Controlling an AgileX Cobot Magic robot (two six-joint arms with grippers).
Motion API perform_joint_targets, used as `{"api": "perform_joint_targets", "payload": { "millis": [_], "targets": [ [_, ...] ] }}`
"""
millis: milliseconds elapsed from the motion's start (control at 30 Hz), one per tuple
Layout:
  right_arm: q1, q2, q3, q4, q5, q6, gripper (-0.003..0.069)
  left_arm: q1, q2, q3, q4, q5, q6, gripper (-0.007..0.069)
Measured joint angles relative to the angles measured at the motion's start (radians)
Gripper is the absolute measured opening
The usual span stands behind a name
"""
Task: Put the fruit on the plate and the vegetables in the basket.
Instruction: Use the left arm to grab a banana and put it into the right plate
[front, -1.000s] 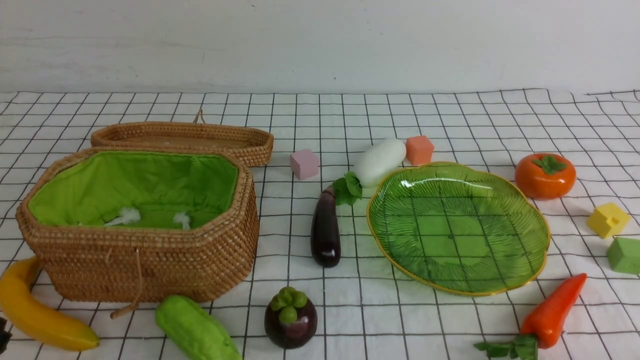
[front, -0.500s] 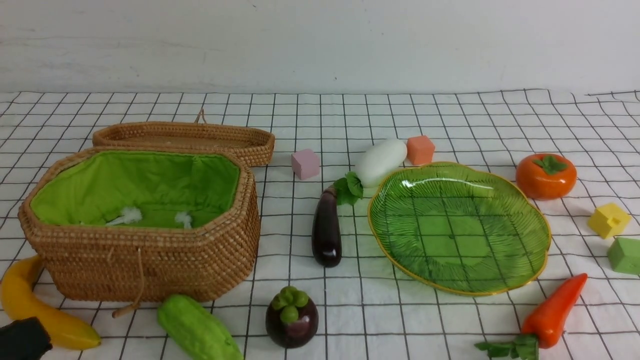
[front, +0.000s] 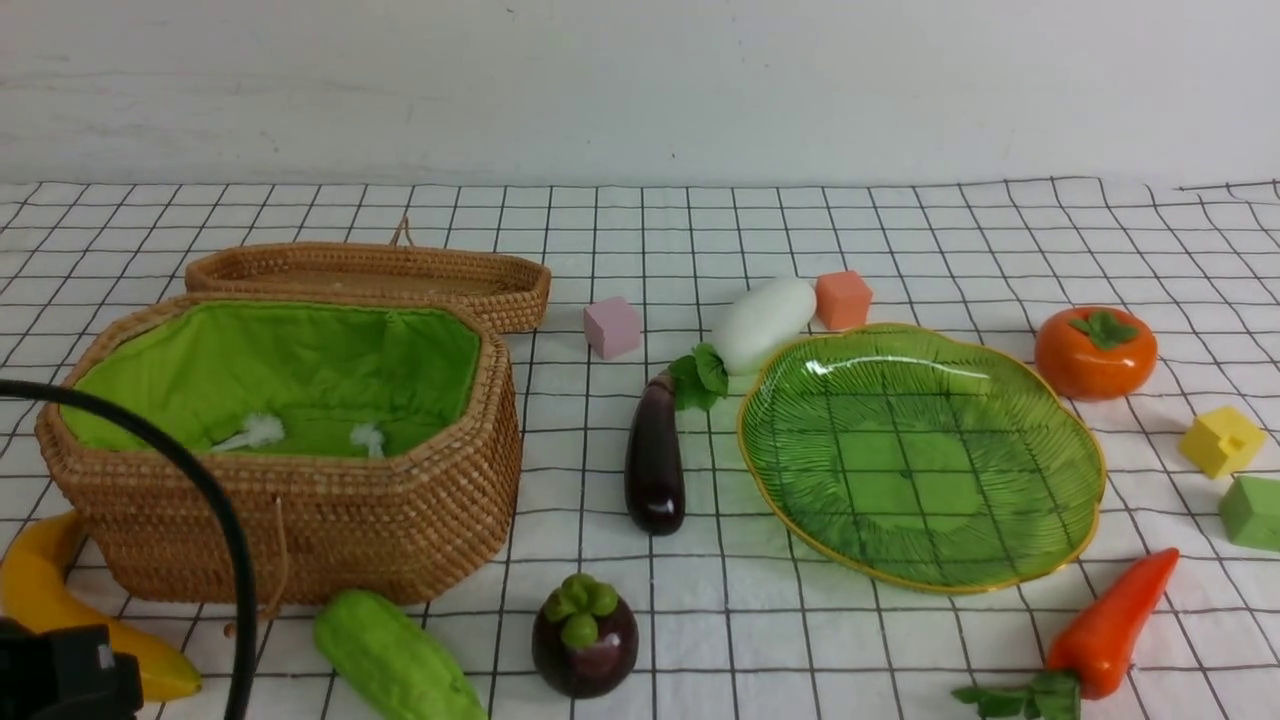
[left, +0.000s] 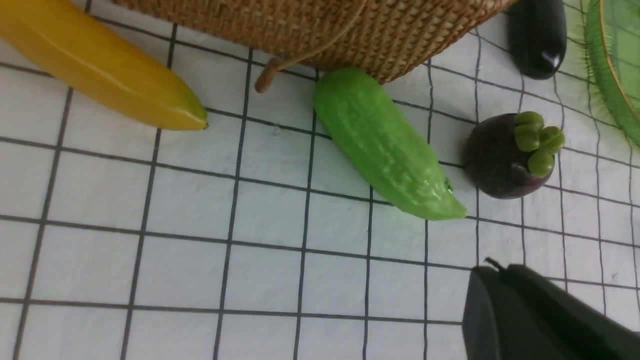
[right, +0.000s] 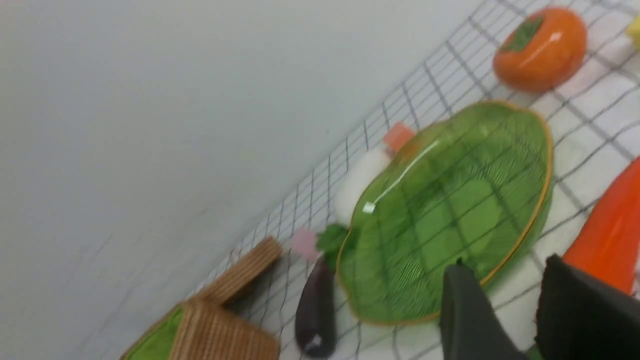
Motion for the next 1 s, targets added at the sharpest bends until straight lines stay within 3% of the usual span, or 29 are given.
{"api": "perform_joint_targets", "payload": {
  "millis": [133, 167, 433, 633, 733, 1000],
  "targets": [
    [0.05, 0.086, -0.194, 0.001, 0.238, -0.1, 0.0238, 0.0, 0.046, -0.027, 0.017, 0.0, 0.0, -0.0013],
    [0.082, 0.195, -0.364, -0.032, 0.378, -0.187, 0.0238, 0.0, 0.074, -0.046, 0.036, 0.003, 0.0, -0.0013],
    [0.114, 0.558, -0.928, -0.143, 0.886, -0.454, 0.0238, 0.0, 0.187, -0.118, 0.19, 0.025, -0.051, -0.0013],
    [0.181, 0.615, -1.08, -0.067, 0.947, -0.606, 0.0238, 0.051, 0.214, -0.113, 0.425, 0.075, -0.234, -0.0013],
    [0.227, 0.614, -1.084, -0.044, 0.969, -0.657, 0.0238, 0.122, 0.213, -0.099, 0.453, 0.076, -0.278, -0.0013],
    [0.401, 0.614, -1.084, -0.063, 0.993, -0.685, 0.0238, 0.352, 0.355, -0.038, 0.155, -0.048, -0.121, -0.0013]
  ]
}}
